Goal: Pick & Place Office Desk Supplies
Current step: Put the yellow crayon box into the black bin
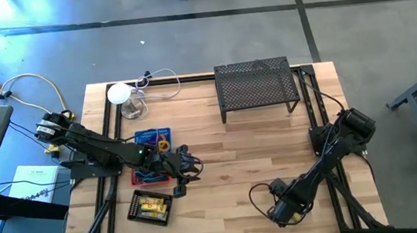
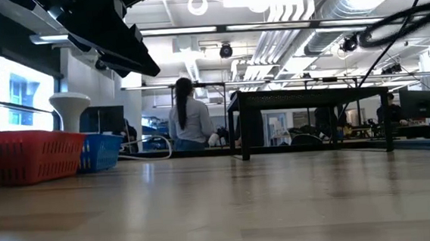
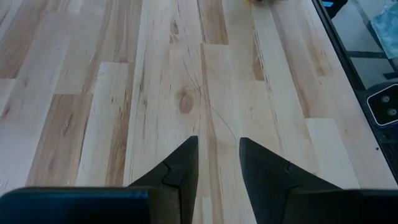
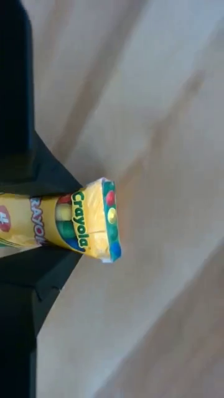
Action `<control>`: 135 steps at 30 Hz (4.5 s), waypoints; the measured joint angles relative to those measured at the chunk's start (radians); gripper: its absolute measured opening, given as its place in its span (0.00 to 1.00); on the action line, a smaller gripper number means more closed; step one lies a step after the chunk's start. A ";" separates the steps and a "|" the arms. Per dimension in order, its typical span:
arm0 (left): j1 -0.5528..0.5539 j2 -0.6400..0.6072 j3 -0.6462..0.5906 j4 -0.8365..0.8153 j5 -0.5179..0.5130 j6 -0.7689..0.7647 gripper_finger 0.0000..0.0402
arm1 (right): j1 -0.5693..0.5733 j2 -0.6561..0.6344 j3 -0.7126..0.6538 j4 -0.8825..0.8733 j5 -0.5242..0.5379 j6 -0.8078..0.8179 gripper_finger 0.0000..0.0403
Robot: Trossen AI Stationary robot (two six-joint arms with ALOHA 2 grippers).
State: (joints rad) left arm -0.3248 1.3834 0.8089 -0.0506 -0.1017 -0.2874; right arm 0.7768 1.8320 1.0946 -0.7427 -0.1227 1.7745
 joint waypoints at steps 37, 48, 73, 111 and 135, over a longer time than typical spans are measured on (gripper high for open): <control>-0.084 0.206 0.000 0.761 0.350 0.202 0.28 | -0.296 -0.099 0.001 1.219 0.144 -1.532 0.24; -0.084 0.211 -0.001 0.773 0.322 0.221 0.28 | -0.312 -0.099 0.001 1.247 0.160 -1.645 0.24; -0.082 0.211 -0.001 0.766 0.388 0.211 0.01 | -0.311 -0.099 0.002 1.198 0.210 -1.633 0.24; -0.085 0.211 -0.001 0.762 0.402 0.209 0.00 | -0.303 -0.099 0.002 1.169 0.196 -1.611 0.34; -0.102 0.199 0.002 0.765 0.402 0.219 0.00 | -0.271 -0.098 0.000 1.103 0.237 -1.569 0.36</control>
State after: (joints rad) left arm -0.4267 1.5826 0.8112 0.7147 0.3000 -0.0685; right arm 0.5056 1.7340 1.0943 0.3599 0.1142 0.2059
